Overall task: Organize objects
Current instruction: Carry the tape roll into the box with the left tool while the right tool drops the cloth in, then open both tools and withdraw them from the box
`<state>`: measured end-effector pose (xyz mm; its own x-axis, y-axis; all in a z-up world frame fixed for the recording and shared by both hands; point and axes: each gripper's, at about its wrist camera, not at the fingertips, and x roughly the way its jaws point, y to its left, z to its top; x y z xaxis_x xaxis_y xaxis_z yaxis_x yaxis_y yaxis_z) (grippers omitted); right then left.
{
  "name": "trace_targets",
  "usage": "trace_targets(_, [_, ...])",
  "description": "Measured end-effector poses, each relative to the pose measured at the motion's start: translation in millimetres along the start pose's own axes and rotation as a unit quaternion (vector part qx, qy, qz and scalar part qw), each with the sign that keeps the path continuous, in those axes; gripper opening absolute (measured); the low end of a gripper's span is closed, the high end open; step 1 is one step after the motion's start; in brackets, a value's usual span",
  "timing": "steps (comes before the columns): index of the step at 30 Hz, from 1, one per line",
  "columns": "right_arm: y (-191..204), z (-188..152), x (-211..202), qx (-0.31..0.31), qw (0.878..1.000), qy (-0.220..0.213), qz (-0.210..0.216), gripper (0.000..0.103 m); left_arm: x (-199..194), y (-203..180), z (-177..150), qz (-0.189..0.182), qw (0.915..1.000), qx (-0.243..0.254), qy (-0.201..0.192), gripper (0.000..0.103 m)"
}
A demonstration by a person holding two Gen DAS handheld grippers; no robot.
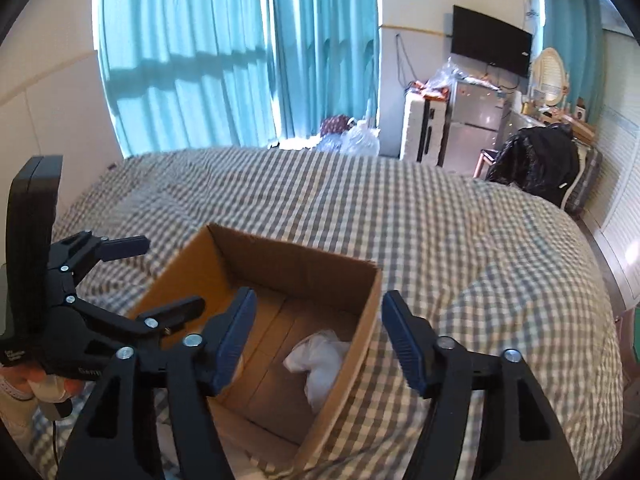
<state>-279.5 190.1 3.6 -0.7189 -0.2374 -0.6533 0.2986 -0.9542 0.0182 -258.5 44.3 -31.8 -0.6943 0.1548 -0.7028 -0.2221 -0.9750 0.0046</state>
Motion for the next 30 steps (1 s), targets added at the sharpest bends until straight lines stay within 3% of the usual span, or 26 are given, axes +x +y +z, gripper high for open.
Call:
trace_targets(7, [7.8,20.7,-100.5,0.006,0.998,-0.056,-0.031,0.092,-88.1,9.6,12.9,0.017,0.9983,-0.020,-0.052,0.103])
trace_targets(15, [42.8,28.9,-204.0,-0.023,0.992,-0.119,-0.041,0.097,-186.0,0.7,1.0,0.049,0.9952,-0.006,-0.085,0.103])
trace_targets(23, [76.3,-3.6,-240.2,-0.063,0.992,-0.104,-0.035,0.097,-233.8,1.9,-38.5,0.066,0.9931,-0.024,-0.094,0.103])
trace_targets(30, [91.4,-64.5,-225.2,-0.082,0.994,-0.066,-0.020,0.097,-219.6,-2.9,-99.3,0.088,0.9936,-0.036,-0.060,0.103])
